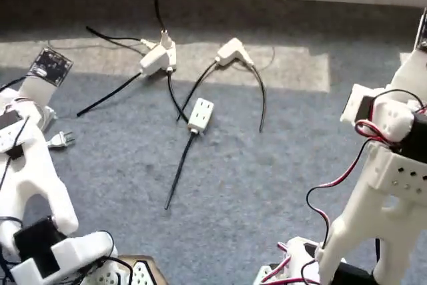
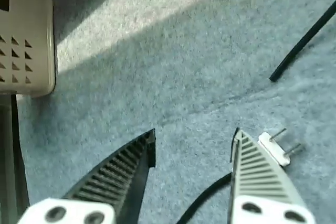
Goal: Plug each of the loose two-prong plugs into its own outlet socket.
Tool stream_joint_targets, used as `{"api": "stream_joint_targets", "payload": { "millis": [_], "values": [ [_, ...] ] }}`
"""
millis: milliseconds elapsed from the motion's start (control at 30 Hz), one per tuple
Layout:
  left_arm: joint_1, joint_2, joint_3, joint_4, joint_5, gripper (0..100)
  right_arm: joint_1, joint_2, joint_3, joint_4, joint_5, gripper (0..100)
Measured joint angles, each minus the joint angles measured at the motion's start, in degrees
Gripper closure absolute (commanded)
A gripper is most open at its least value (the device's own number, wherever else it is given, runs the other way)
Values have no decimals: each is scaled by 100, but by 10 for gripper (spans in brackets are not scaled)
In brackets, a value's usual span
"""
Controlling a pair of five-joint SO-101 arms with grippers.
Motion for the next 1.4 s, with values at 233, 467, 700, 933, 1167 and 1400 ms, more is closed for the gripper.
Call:
{"api": "stream_joint_targets", "payload": {
  "millis": [233,467,700,933,1167,1400],
  "values": [
    [26,1407,-9,-589,-1890,768,281,-88,229,0,26,720],
    [35,1451,-18,-571,-2066,768,316,-88,255,0,26,720],
    [18,1433,-79,-44,-2119,768,316,-88,264,0,26,720],
    [18,958,-18,1468,-2207,768,316,-88,264,0,26,720],
    [44,862,-9,2066,-2207,768,316,-97,264,0,26,720],
    [44,862,-255,2523,-2207,768,334,-97,264,0,26,720]
  ]
}}
